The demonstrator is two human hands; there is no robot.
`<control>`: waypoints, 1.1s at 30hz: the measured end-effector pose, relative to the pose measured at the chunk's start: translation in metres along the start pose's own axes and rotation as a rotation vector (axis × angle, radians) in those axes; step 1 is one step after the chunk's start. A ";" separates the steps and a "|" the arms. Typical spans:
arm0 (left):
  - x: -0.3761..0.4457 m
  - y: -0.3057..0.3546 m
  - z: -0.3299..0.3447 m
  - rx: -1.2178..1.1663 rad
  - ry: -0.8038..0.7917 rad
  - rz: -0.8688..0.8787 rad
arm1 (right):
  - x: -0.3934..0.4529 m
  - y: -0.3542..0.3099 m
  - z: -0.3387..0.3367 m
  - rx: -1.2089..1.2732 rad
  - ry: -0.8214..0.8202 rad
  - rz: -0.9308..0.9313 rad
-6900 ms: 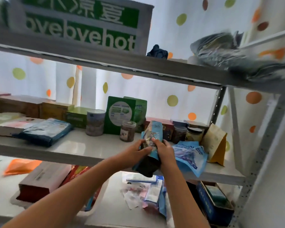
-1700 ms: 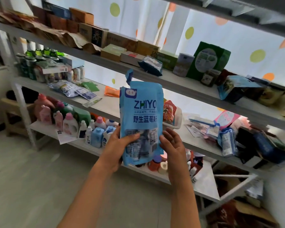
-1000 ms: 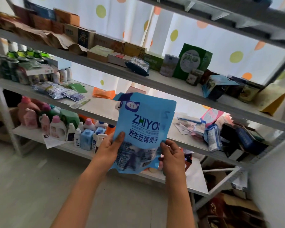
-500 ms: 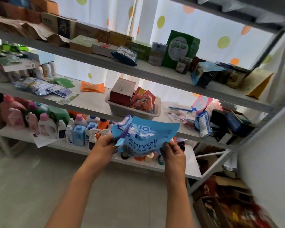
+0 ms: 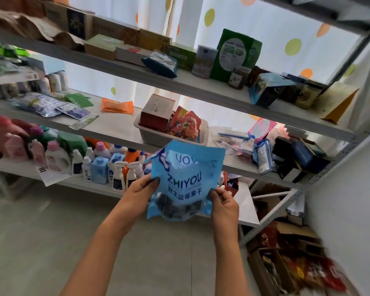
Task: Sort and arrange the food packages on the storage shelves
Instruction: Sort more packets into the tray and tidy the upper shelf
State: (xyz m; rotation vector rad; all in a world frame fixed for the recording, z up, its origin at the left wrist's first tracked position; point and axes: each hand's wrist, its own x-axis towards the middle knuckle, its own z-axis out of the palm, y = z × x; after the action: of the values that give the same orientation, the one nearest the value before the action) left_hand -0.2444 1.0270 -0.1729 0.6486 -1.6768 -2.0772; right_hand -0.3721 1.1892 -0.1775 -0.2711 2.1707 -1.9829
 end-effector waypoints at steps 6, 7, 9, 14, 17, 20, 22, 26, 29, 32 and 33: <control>0.016 -0.006 0.007 -0.100 -0.027 -0.053 | 0.014 0.016 -0.003 0.059 0.037 0.084; 0.018 -0.010 0.009 -0.096 -0.032 -0.071 | 0.016 0.019 -0.004 0.089 0.041 0.109; 0.022 -0.019 0.013 -0.068 -0.036 -0.093 | 0.020 0.026 -0.005 0.158 0.044 0.166; 0.041 -0.028 0.020 -0.032 -0.121 -0.118 | 0.035 0.035 -0.004 0.270 0.059 0.282; 0.056 -0.029 0.028 0.033 -0.150 -0.121 | 0.048 0.041 -0.005 0.318 0.086 0.326; 0.072 -0.028 0.035 0.069 -0.108 -0.116 | 0.060 0.044 -0.003 0.340 0.082 0.350; 0.090 -0.027 0.040 0.093 -0.079 -0.128 | 0.075 0.048 -0.002 0.337 0.060 0.350; 0.133 -0.025 0.055 0.140 -0.016 -0.130 | 0.111 0.045 0.001 0.313 -0.138 0.284; 0.174 -0.024 0.071 0.226 0.069 -0.119 | 0.152 0.040 0.006 0.218 -0.215 0.236; 0.213 -0.024 0.087 0.271 0.143 -0.066 | 0.203 0.036 0.010 0.194 -0.211 0.202; 0.224 -0.022 0.092 0.276 0.162 -0.033 | 0.218 0.033 0.012 0.206 -0.205 0.203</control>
State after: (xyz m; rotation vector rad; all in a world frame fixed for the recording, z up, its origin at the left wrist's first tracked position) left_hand -0.4807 0.9777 -0.2030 0.9100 -1.8835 -1.7748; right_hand -0.5797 1.1241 -0.2150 -0.2042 1.7796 -1.9500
